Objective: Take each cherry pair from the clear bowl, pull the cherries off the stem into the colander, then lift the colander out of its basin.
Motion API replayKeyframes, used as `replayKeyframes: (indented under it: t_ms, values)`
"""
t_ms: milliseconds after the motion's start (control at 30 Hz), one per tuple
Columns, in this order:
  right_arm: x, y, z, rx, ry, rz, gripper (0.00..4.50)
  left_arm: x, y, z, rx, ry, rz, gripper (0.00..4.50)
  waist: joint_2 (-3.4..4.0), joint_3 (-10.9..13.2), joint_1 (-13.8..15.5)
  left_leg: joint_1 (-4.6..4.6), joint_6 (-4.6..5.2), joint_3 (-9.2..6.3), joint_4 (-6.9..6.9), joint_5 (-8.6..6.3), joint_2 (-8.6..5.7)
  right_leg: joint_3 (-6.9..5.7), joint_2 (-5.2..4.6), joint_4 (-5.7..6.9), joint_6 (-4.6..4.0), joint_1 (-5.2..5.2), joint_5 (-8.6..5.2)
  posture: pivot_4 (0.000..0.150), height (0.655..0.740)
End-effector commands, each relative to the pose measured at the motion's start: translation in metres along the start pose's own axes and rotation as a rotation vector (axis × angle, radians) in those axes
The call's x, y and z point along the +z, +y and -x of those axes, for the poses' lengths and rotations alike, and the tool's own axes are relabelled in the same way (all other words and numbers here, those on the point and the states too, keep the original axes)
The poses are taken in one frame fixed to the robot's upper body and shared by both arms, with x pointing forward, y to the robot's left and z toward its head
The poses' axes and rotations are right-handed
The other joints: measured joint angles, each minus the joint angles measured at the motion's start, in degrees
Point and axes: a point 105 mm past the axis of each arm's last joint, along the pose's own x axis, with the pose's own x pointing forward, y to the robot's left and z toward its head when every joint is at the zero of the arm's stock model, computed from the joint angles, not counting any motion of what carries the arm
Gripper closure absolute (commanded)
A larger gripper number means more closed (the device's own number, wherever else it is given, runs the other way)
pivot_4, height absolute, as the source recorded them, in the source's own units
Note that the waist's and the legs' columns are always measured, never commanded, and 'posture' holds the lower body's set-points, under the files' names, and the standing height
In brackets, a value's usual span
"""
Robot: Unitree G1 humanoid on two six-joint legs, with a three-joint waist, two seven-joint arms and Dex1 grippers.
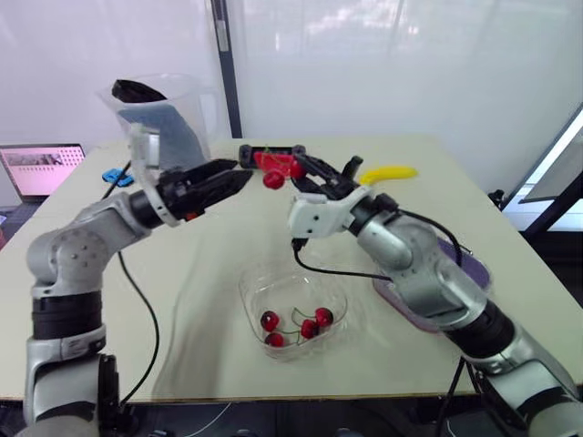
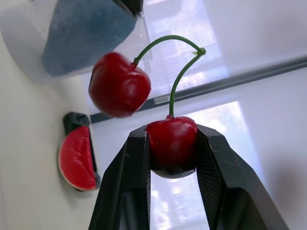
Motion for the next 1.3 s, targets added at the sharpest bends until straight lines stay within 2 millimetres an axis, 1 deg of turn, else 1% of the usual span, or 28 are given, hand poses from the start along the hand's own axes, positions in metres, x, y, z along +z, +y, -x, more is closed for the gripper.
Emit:
replayKeyframes:
  t_ms: [33,100,233,467,533,600,633,667,800,900,1067,1133,1167,1200,1233,1267,1300]
  values:
    - [0.001,-0.019,0.004,-0.076,0.022,-0.050,3.51,0.011,0.000,-0.013,0.011,-0.022,-0.021,0.00,-0.01,0.00,0.02,0.00,0.00,0.00,0.00,0.00,0.02,0.00,0.02,0.00,0.00,0.00,0.00,0.150,0.7400]
    - [0.005,-0.019,0.005,-0.081,0.017,-0.050,3.51,0.012,0.001,-0.022,0.015,-0.035,-0.012,0.00,-0.01,0.00,0.07,0.00,0.00,-0.01,0.02,0.00,0.05,0.00,0.07,0.00,0.00,0.03,0.00,0.150,0.7400]
    - [0.006,-0.016,0.008,-0.068,0.020,0.046,3.51,0.012,0.001,-0.037,0.023,-0.022,-0.020,0.00,-0.01,0.00,0.11,0.00,-0.01,-0.03,0.05,0.00,0.02,0.00,0.06,0.00,0.00,0.06,0.00,0.150,0.7400]
    - [0.004,-0.012,0.009,-0.064,0.032,0.102,3.51,0.018,-0.003,-0.045,0.020,0.003,-0.038,0.00,-0.01,0.00,0.08,0.00,-0.03,-0.02,0.05,0.02,0.02,0.00,0.07,0.00,0.00,0.05,0.00,0.150,0.7400]
    - [0.004,-0.011,0.010,-0.061,0.033,0.108,3.54,0.018,-0.005,-0.046,0.018,0.020,-0.043,0.55,-0.01,0.00,0.07,0.00,-0.04,-0.02,0.05,0.02,0.02,0.00,0.07,0.00,0.00,0.05,0.00,0.150,0.7400]
    - [0.004,-0.011,0.010,-0.059,0.033,0.114,3.54,0.015,-0.006,-0.045,0.021,0.054,-0.061,1.34,-0.01,0.00,0.05,0.00,-0.04,-0.02,0.05,0.02,0.02,0.00,0.07,0.00,0.00,0.05,0.00,0.150,0.7400]
    - [0.004,-0.011,0.009,-0.060,0.032,0.116,3.54,0.013,-0.005,-0.045,0.030,0.077,-0.075,1.84,-0.01,0.00,0.05,0.00,-0.04,-0.02,0.04,0.02,0.02,0.00,0.07,0.00,0.00,0.05,0.00,0.150,0.7400]
    - [0.004,-0.011,0.009,-0.060,0.032,0.118,3.54,0.010,-0.004,-0.046,0.039,0.093,-0.085,2.43,-0.01,0.00,0.06,0.00,-0.04,-0.02,0.04,0.02,0.02,0.00,0.07,0.00,0.00,0.05,0.00,0.150,0.7400]
    - [0.005,-0.010,0.009,-0.050,0.021,0.116,3.54,0.010,-0.004,-0.049,0.044,0.091,-0.078,4.47,-0.01,0.00,0.17,0.00,-0.05,-0.02,0.06,0.03,0.02,0.00,0.07,0.00,0.00,0.06,0.00,0.150,0.7400]
    - [0.006,-0.006,0.010,-0.026,0.007,0.042,3.54,0.009,-0.004,-0.049,0.046,0.088,-0.072,4.47,-0.01,0.00,0.15,0.00,-0.06,-0.03,0.08,0.03,0.02,0.00,0.06,0.00,0.00,0.09,0.00,0.150,0.7400]
    - [0.005,-0.007,0.013,-0.018,0.005,-0.054,3.54,0.011,-0.004,-0.050,0.039,0.085,-0.071,4.47,-0.01,0.00,0.09,0.00,-0.06,-0.03,0.07,0.03,0.03,0.00,0.07,0.01,0.00,0.07,0.00,0.150,0.7400]
    - [0.005,-0.009,0.014,-0.023,-0.006,-0.084,2.61,0.010,-0.004,-0.050,0.037,0.088,-0.073,4.50,-0.01,0.00,0.09,0.00,-0.06,-0.03,0.07,0.04,0.03,0.00,0.07,0.01,0.00,0.08,0.00,0.150,0.7400]
    - [0.005,-0.009,0.015,-0.022,-0.009,-0.099,2.31,0.010,-0.004,-0.050,0.037,0.088,-0.072,4.50,-0.01,0.00,0.12,0.00,-0.06,-0.03,0.07,0.04,0.03,0.00,0.07,0.01,0.00,0.08,0.00,0.150,0.7400]
    - [0.003,-0.010,0.016,-0.018,-0.005,-0.098,1.84,0.009,-0.004,-0.050,0.035,0.089,-0.072,4.50,-0.01,0.00,0.14,0.00,-0.06,-0.03,0.07,0.04,0.03,-0.01,0.07,0.01,0.00,0.08,0.00,0.150,0.7400]
    - [0.001,-0.010,0.016,-0.013,-0.001,-0.096,1.23,0.009,-0.004,-0.050,0.033,0.090,-0.072,4.50,-0.01,0.00,0.14,0.00,-0.06,-0.03,0.07,0.04,0.03,-0.01,0.07,0.01,0.00,0.08,0.00,0.150,0.7400]
    - [-0.001,-0.008,0.018,-0.005,0.005,-0.088,0.80,0.009,-0.004,-0.050,0.031,0.089,-0.072,4.50,-0.01,0.00,0.15,0.00,-0.06,-0.04,0.08,0.04,0.02,-0.01,0.07,0.01,0.00,0.09,0.00,0.150,0.7400]
    - [-0.005,-0.002,0.024,0.031,0.006,-0.089,0.31,0.009,-0.004,-0.051,0.029,0.089,-0.072,4.50,-0.01,0.00,0.23,0.00,-0.06,-0.03,0.08,0.04,0.02,0.00,0.06,0.01,0.00,0.09,0.00,0.150,0.7400]
